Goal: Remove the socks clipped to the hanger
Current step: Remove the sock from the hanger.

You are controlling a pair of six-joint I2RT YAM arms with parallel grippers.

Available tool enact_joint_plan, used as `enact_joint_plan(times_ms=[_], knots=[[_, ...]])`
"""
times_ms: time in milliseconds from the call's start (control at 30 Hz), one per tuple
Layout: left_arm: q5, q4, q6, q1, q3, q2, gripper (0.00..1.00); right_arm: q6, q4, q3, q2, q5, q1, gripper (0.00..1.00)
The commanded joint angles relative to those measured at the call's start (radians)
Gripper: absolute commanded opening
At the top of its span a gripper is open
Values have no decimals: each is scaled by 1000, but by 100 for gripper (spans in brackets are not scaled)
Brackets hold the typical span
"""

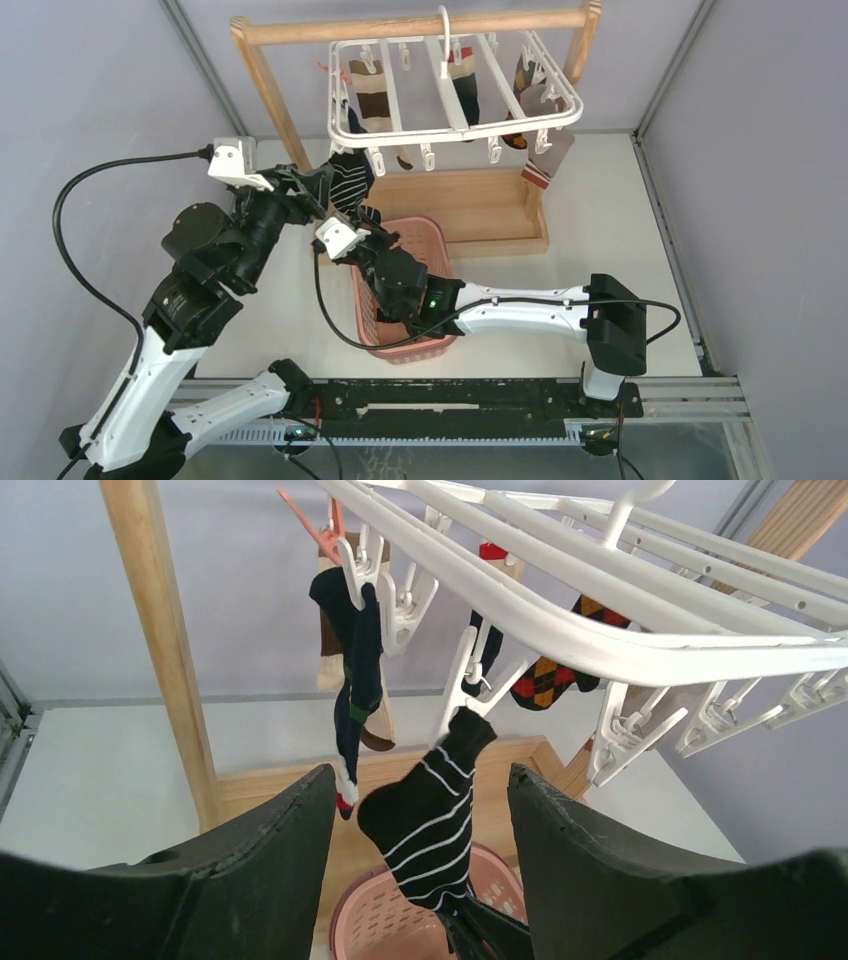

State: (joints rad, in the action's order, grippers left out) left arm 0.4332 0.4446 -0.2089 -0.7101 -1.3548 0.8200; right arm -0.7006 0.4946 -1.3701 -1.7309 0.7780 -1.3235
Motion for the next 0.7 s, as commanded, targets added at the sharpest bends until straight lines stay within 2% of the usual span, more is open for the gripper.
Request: enact_joint_plan(times_ms=[0,267,667], knots=[[-22,-42,66,2,-49,39,68,-30,54,-50,1,21,-5,0],[-38,-108,147,3,-26,47,72,-15,45,-50,3,15,-4,0],[-72,-111,170,2,-76,107,74,0,28,-48,10,22,-3,0]])
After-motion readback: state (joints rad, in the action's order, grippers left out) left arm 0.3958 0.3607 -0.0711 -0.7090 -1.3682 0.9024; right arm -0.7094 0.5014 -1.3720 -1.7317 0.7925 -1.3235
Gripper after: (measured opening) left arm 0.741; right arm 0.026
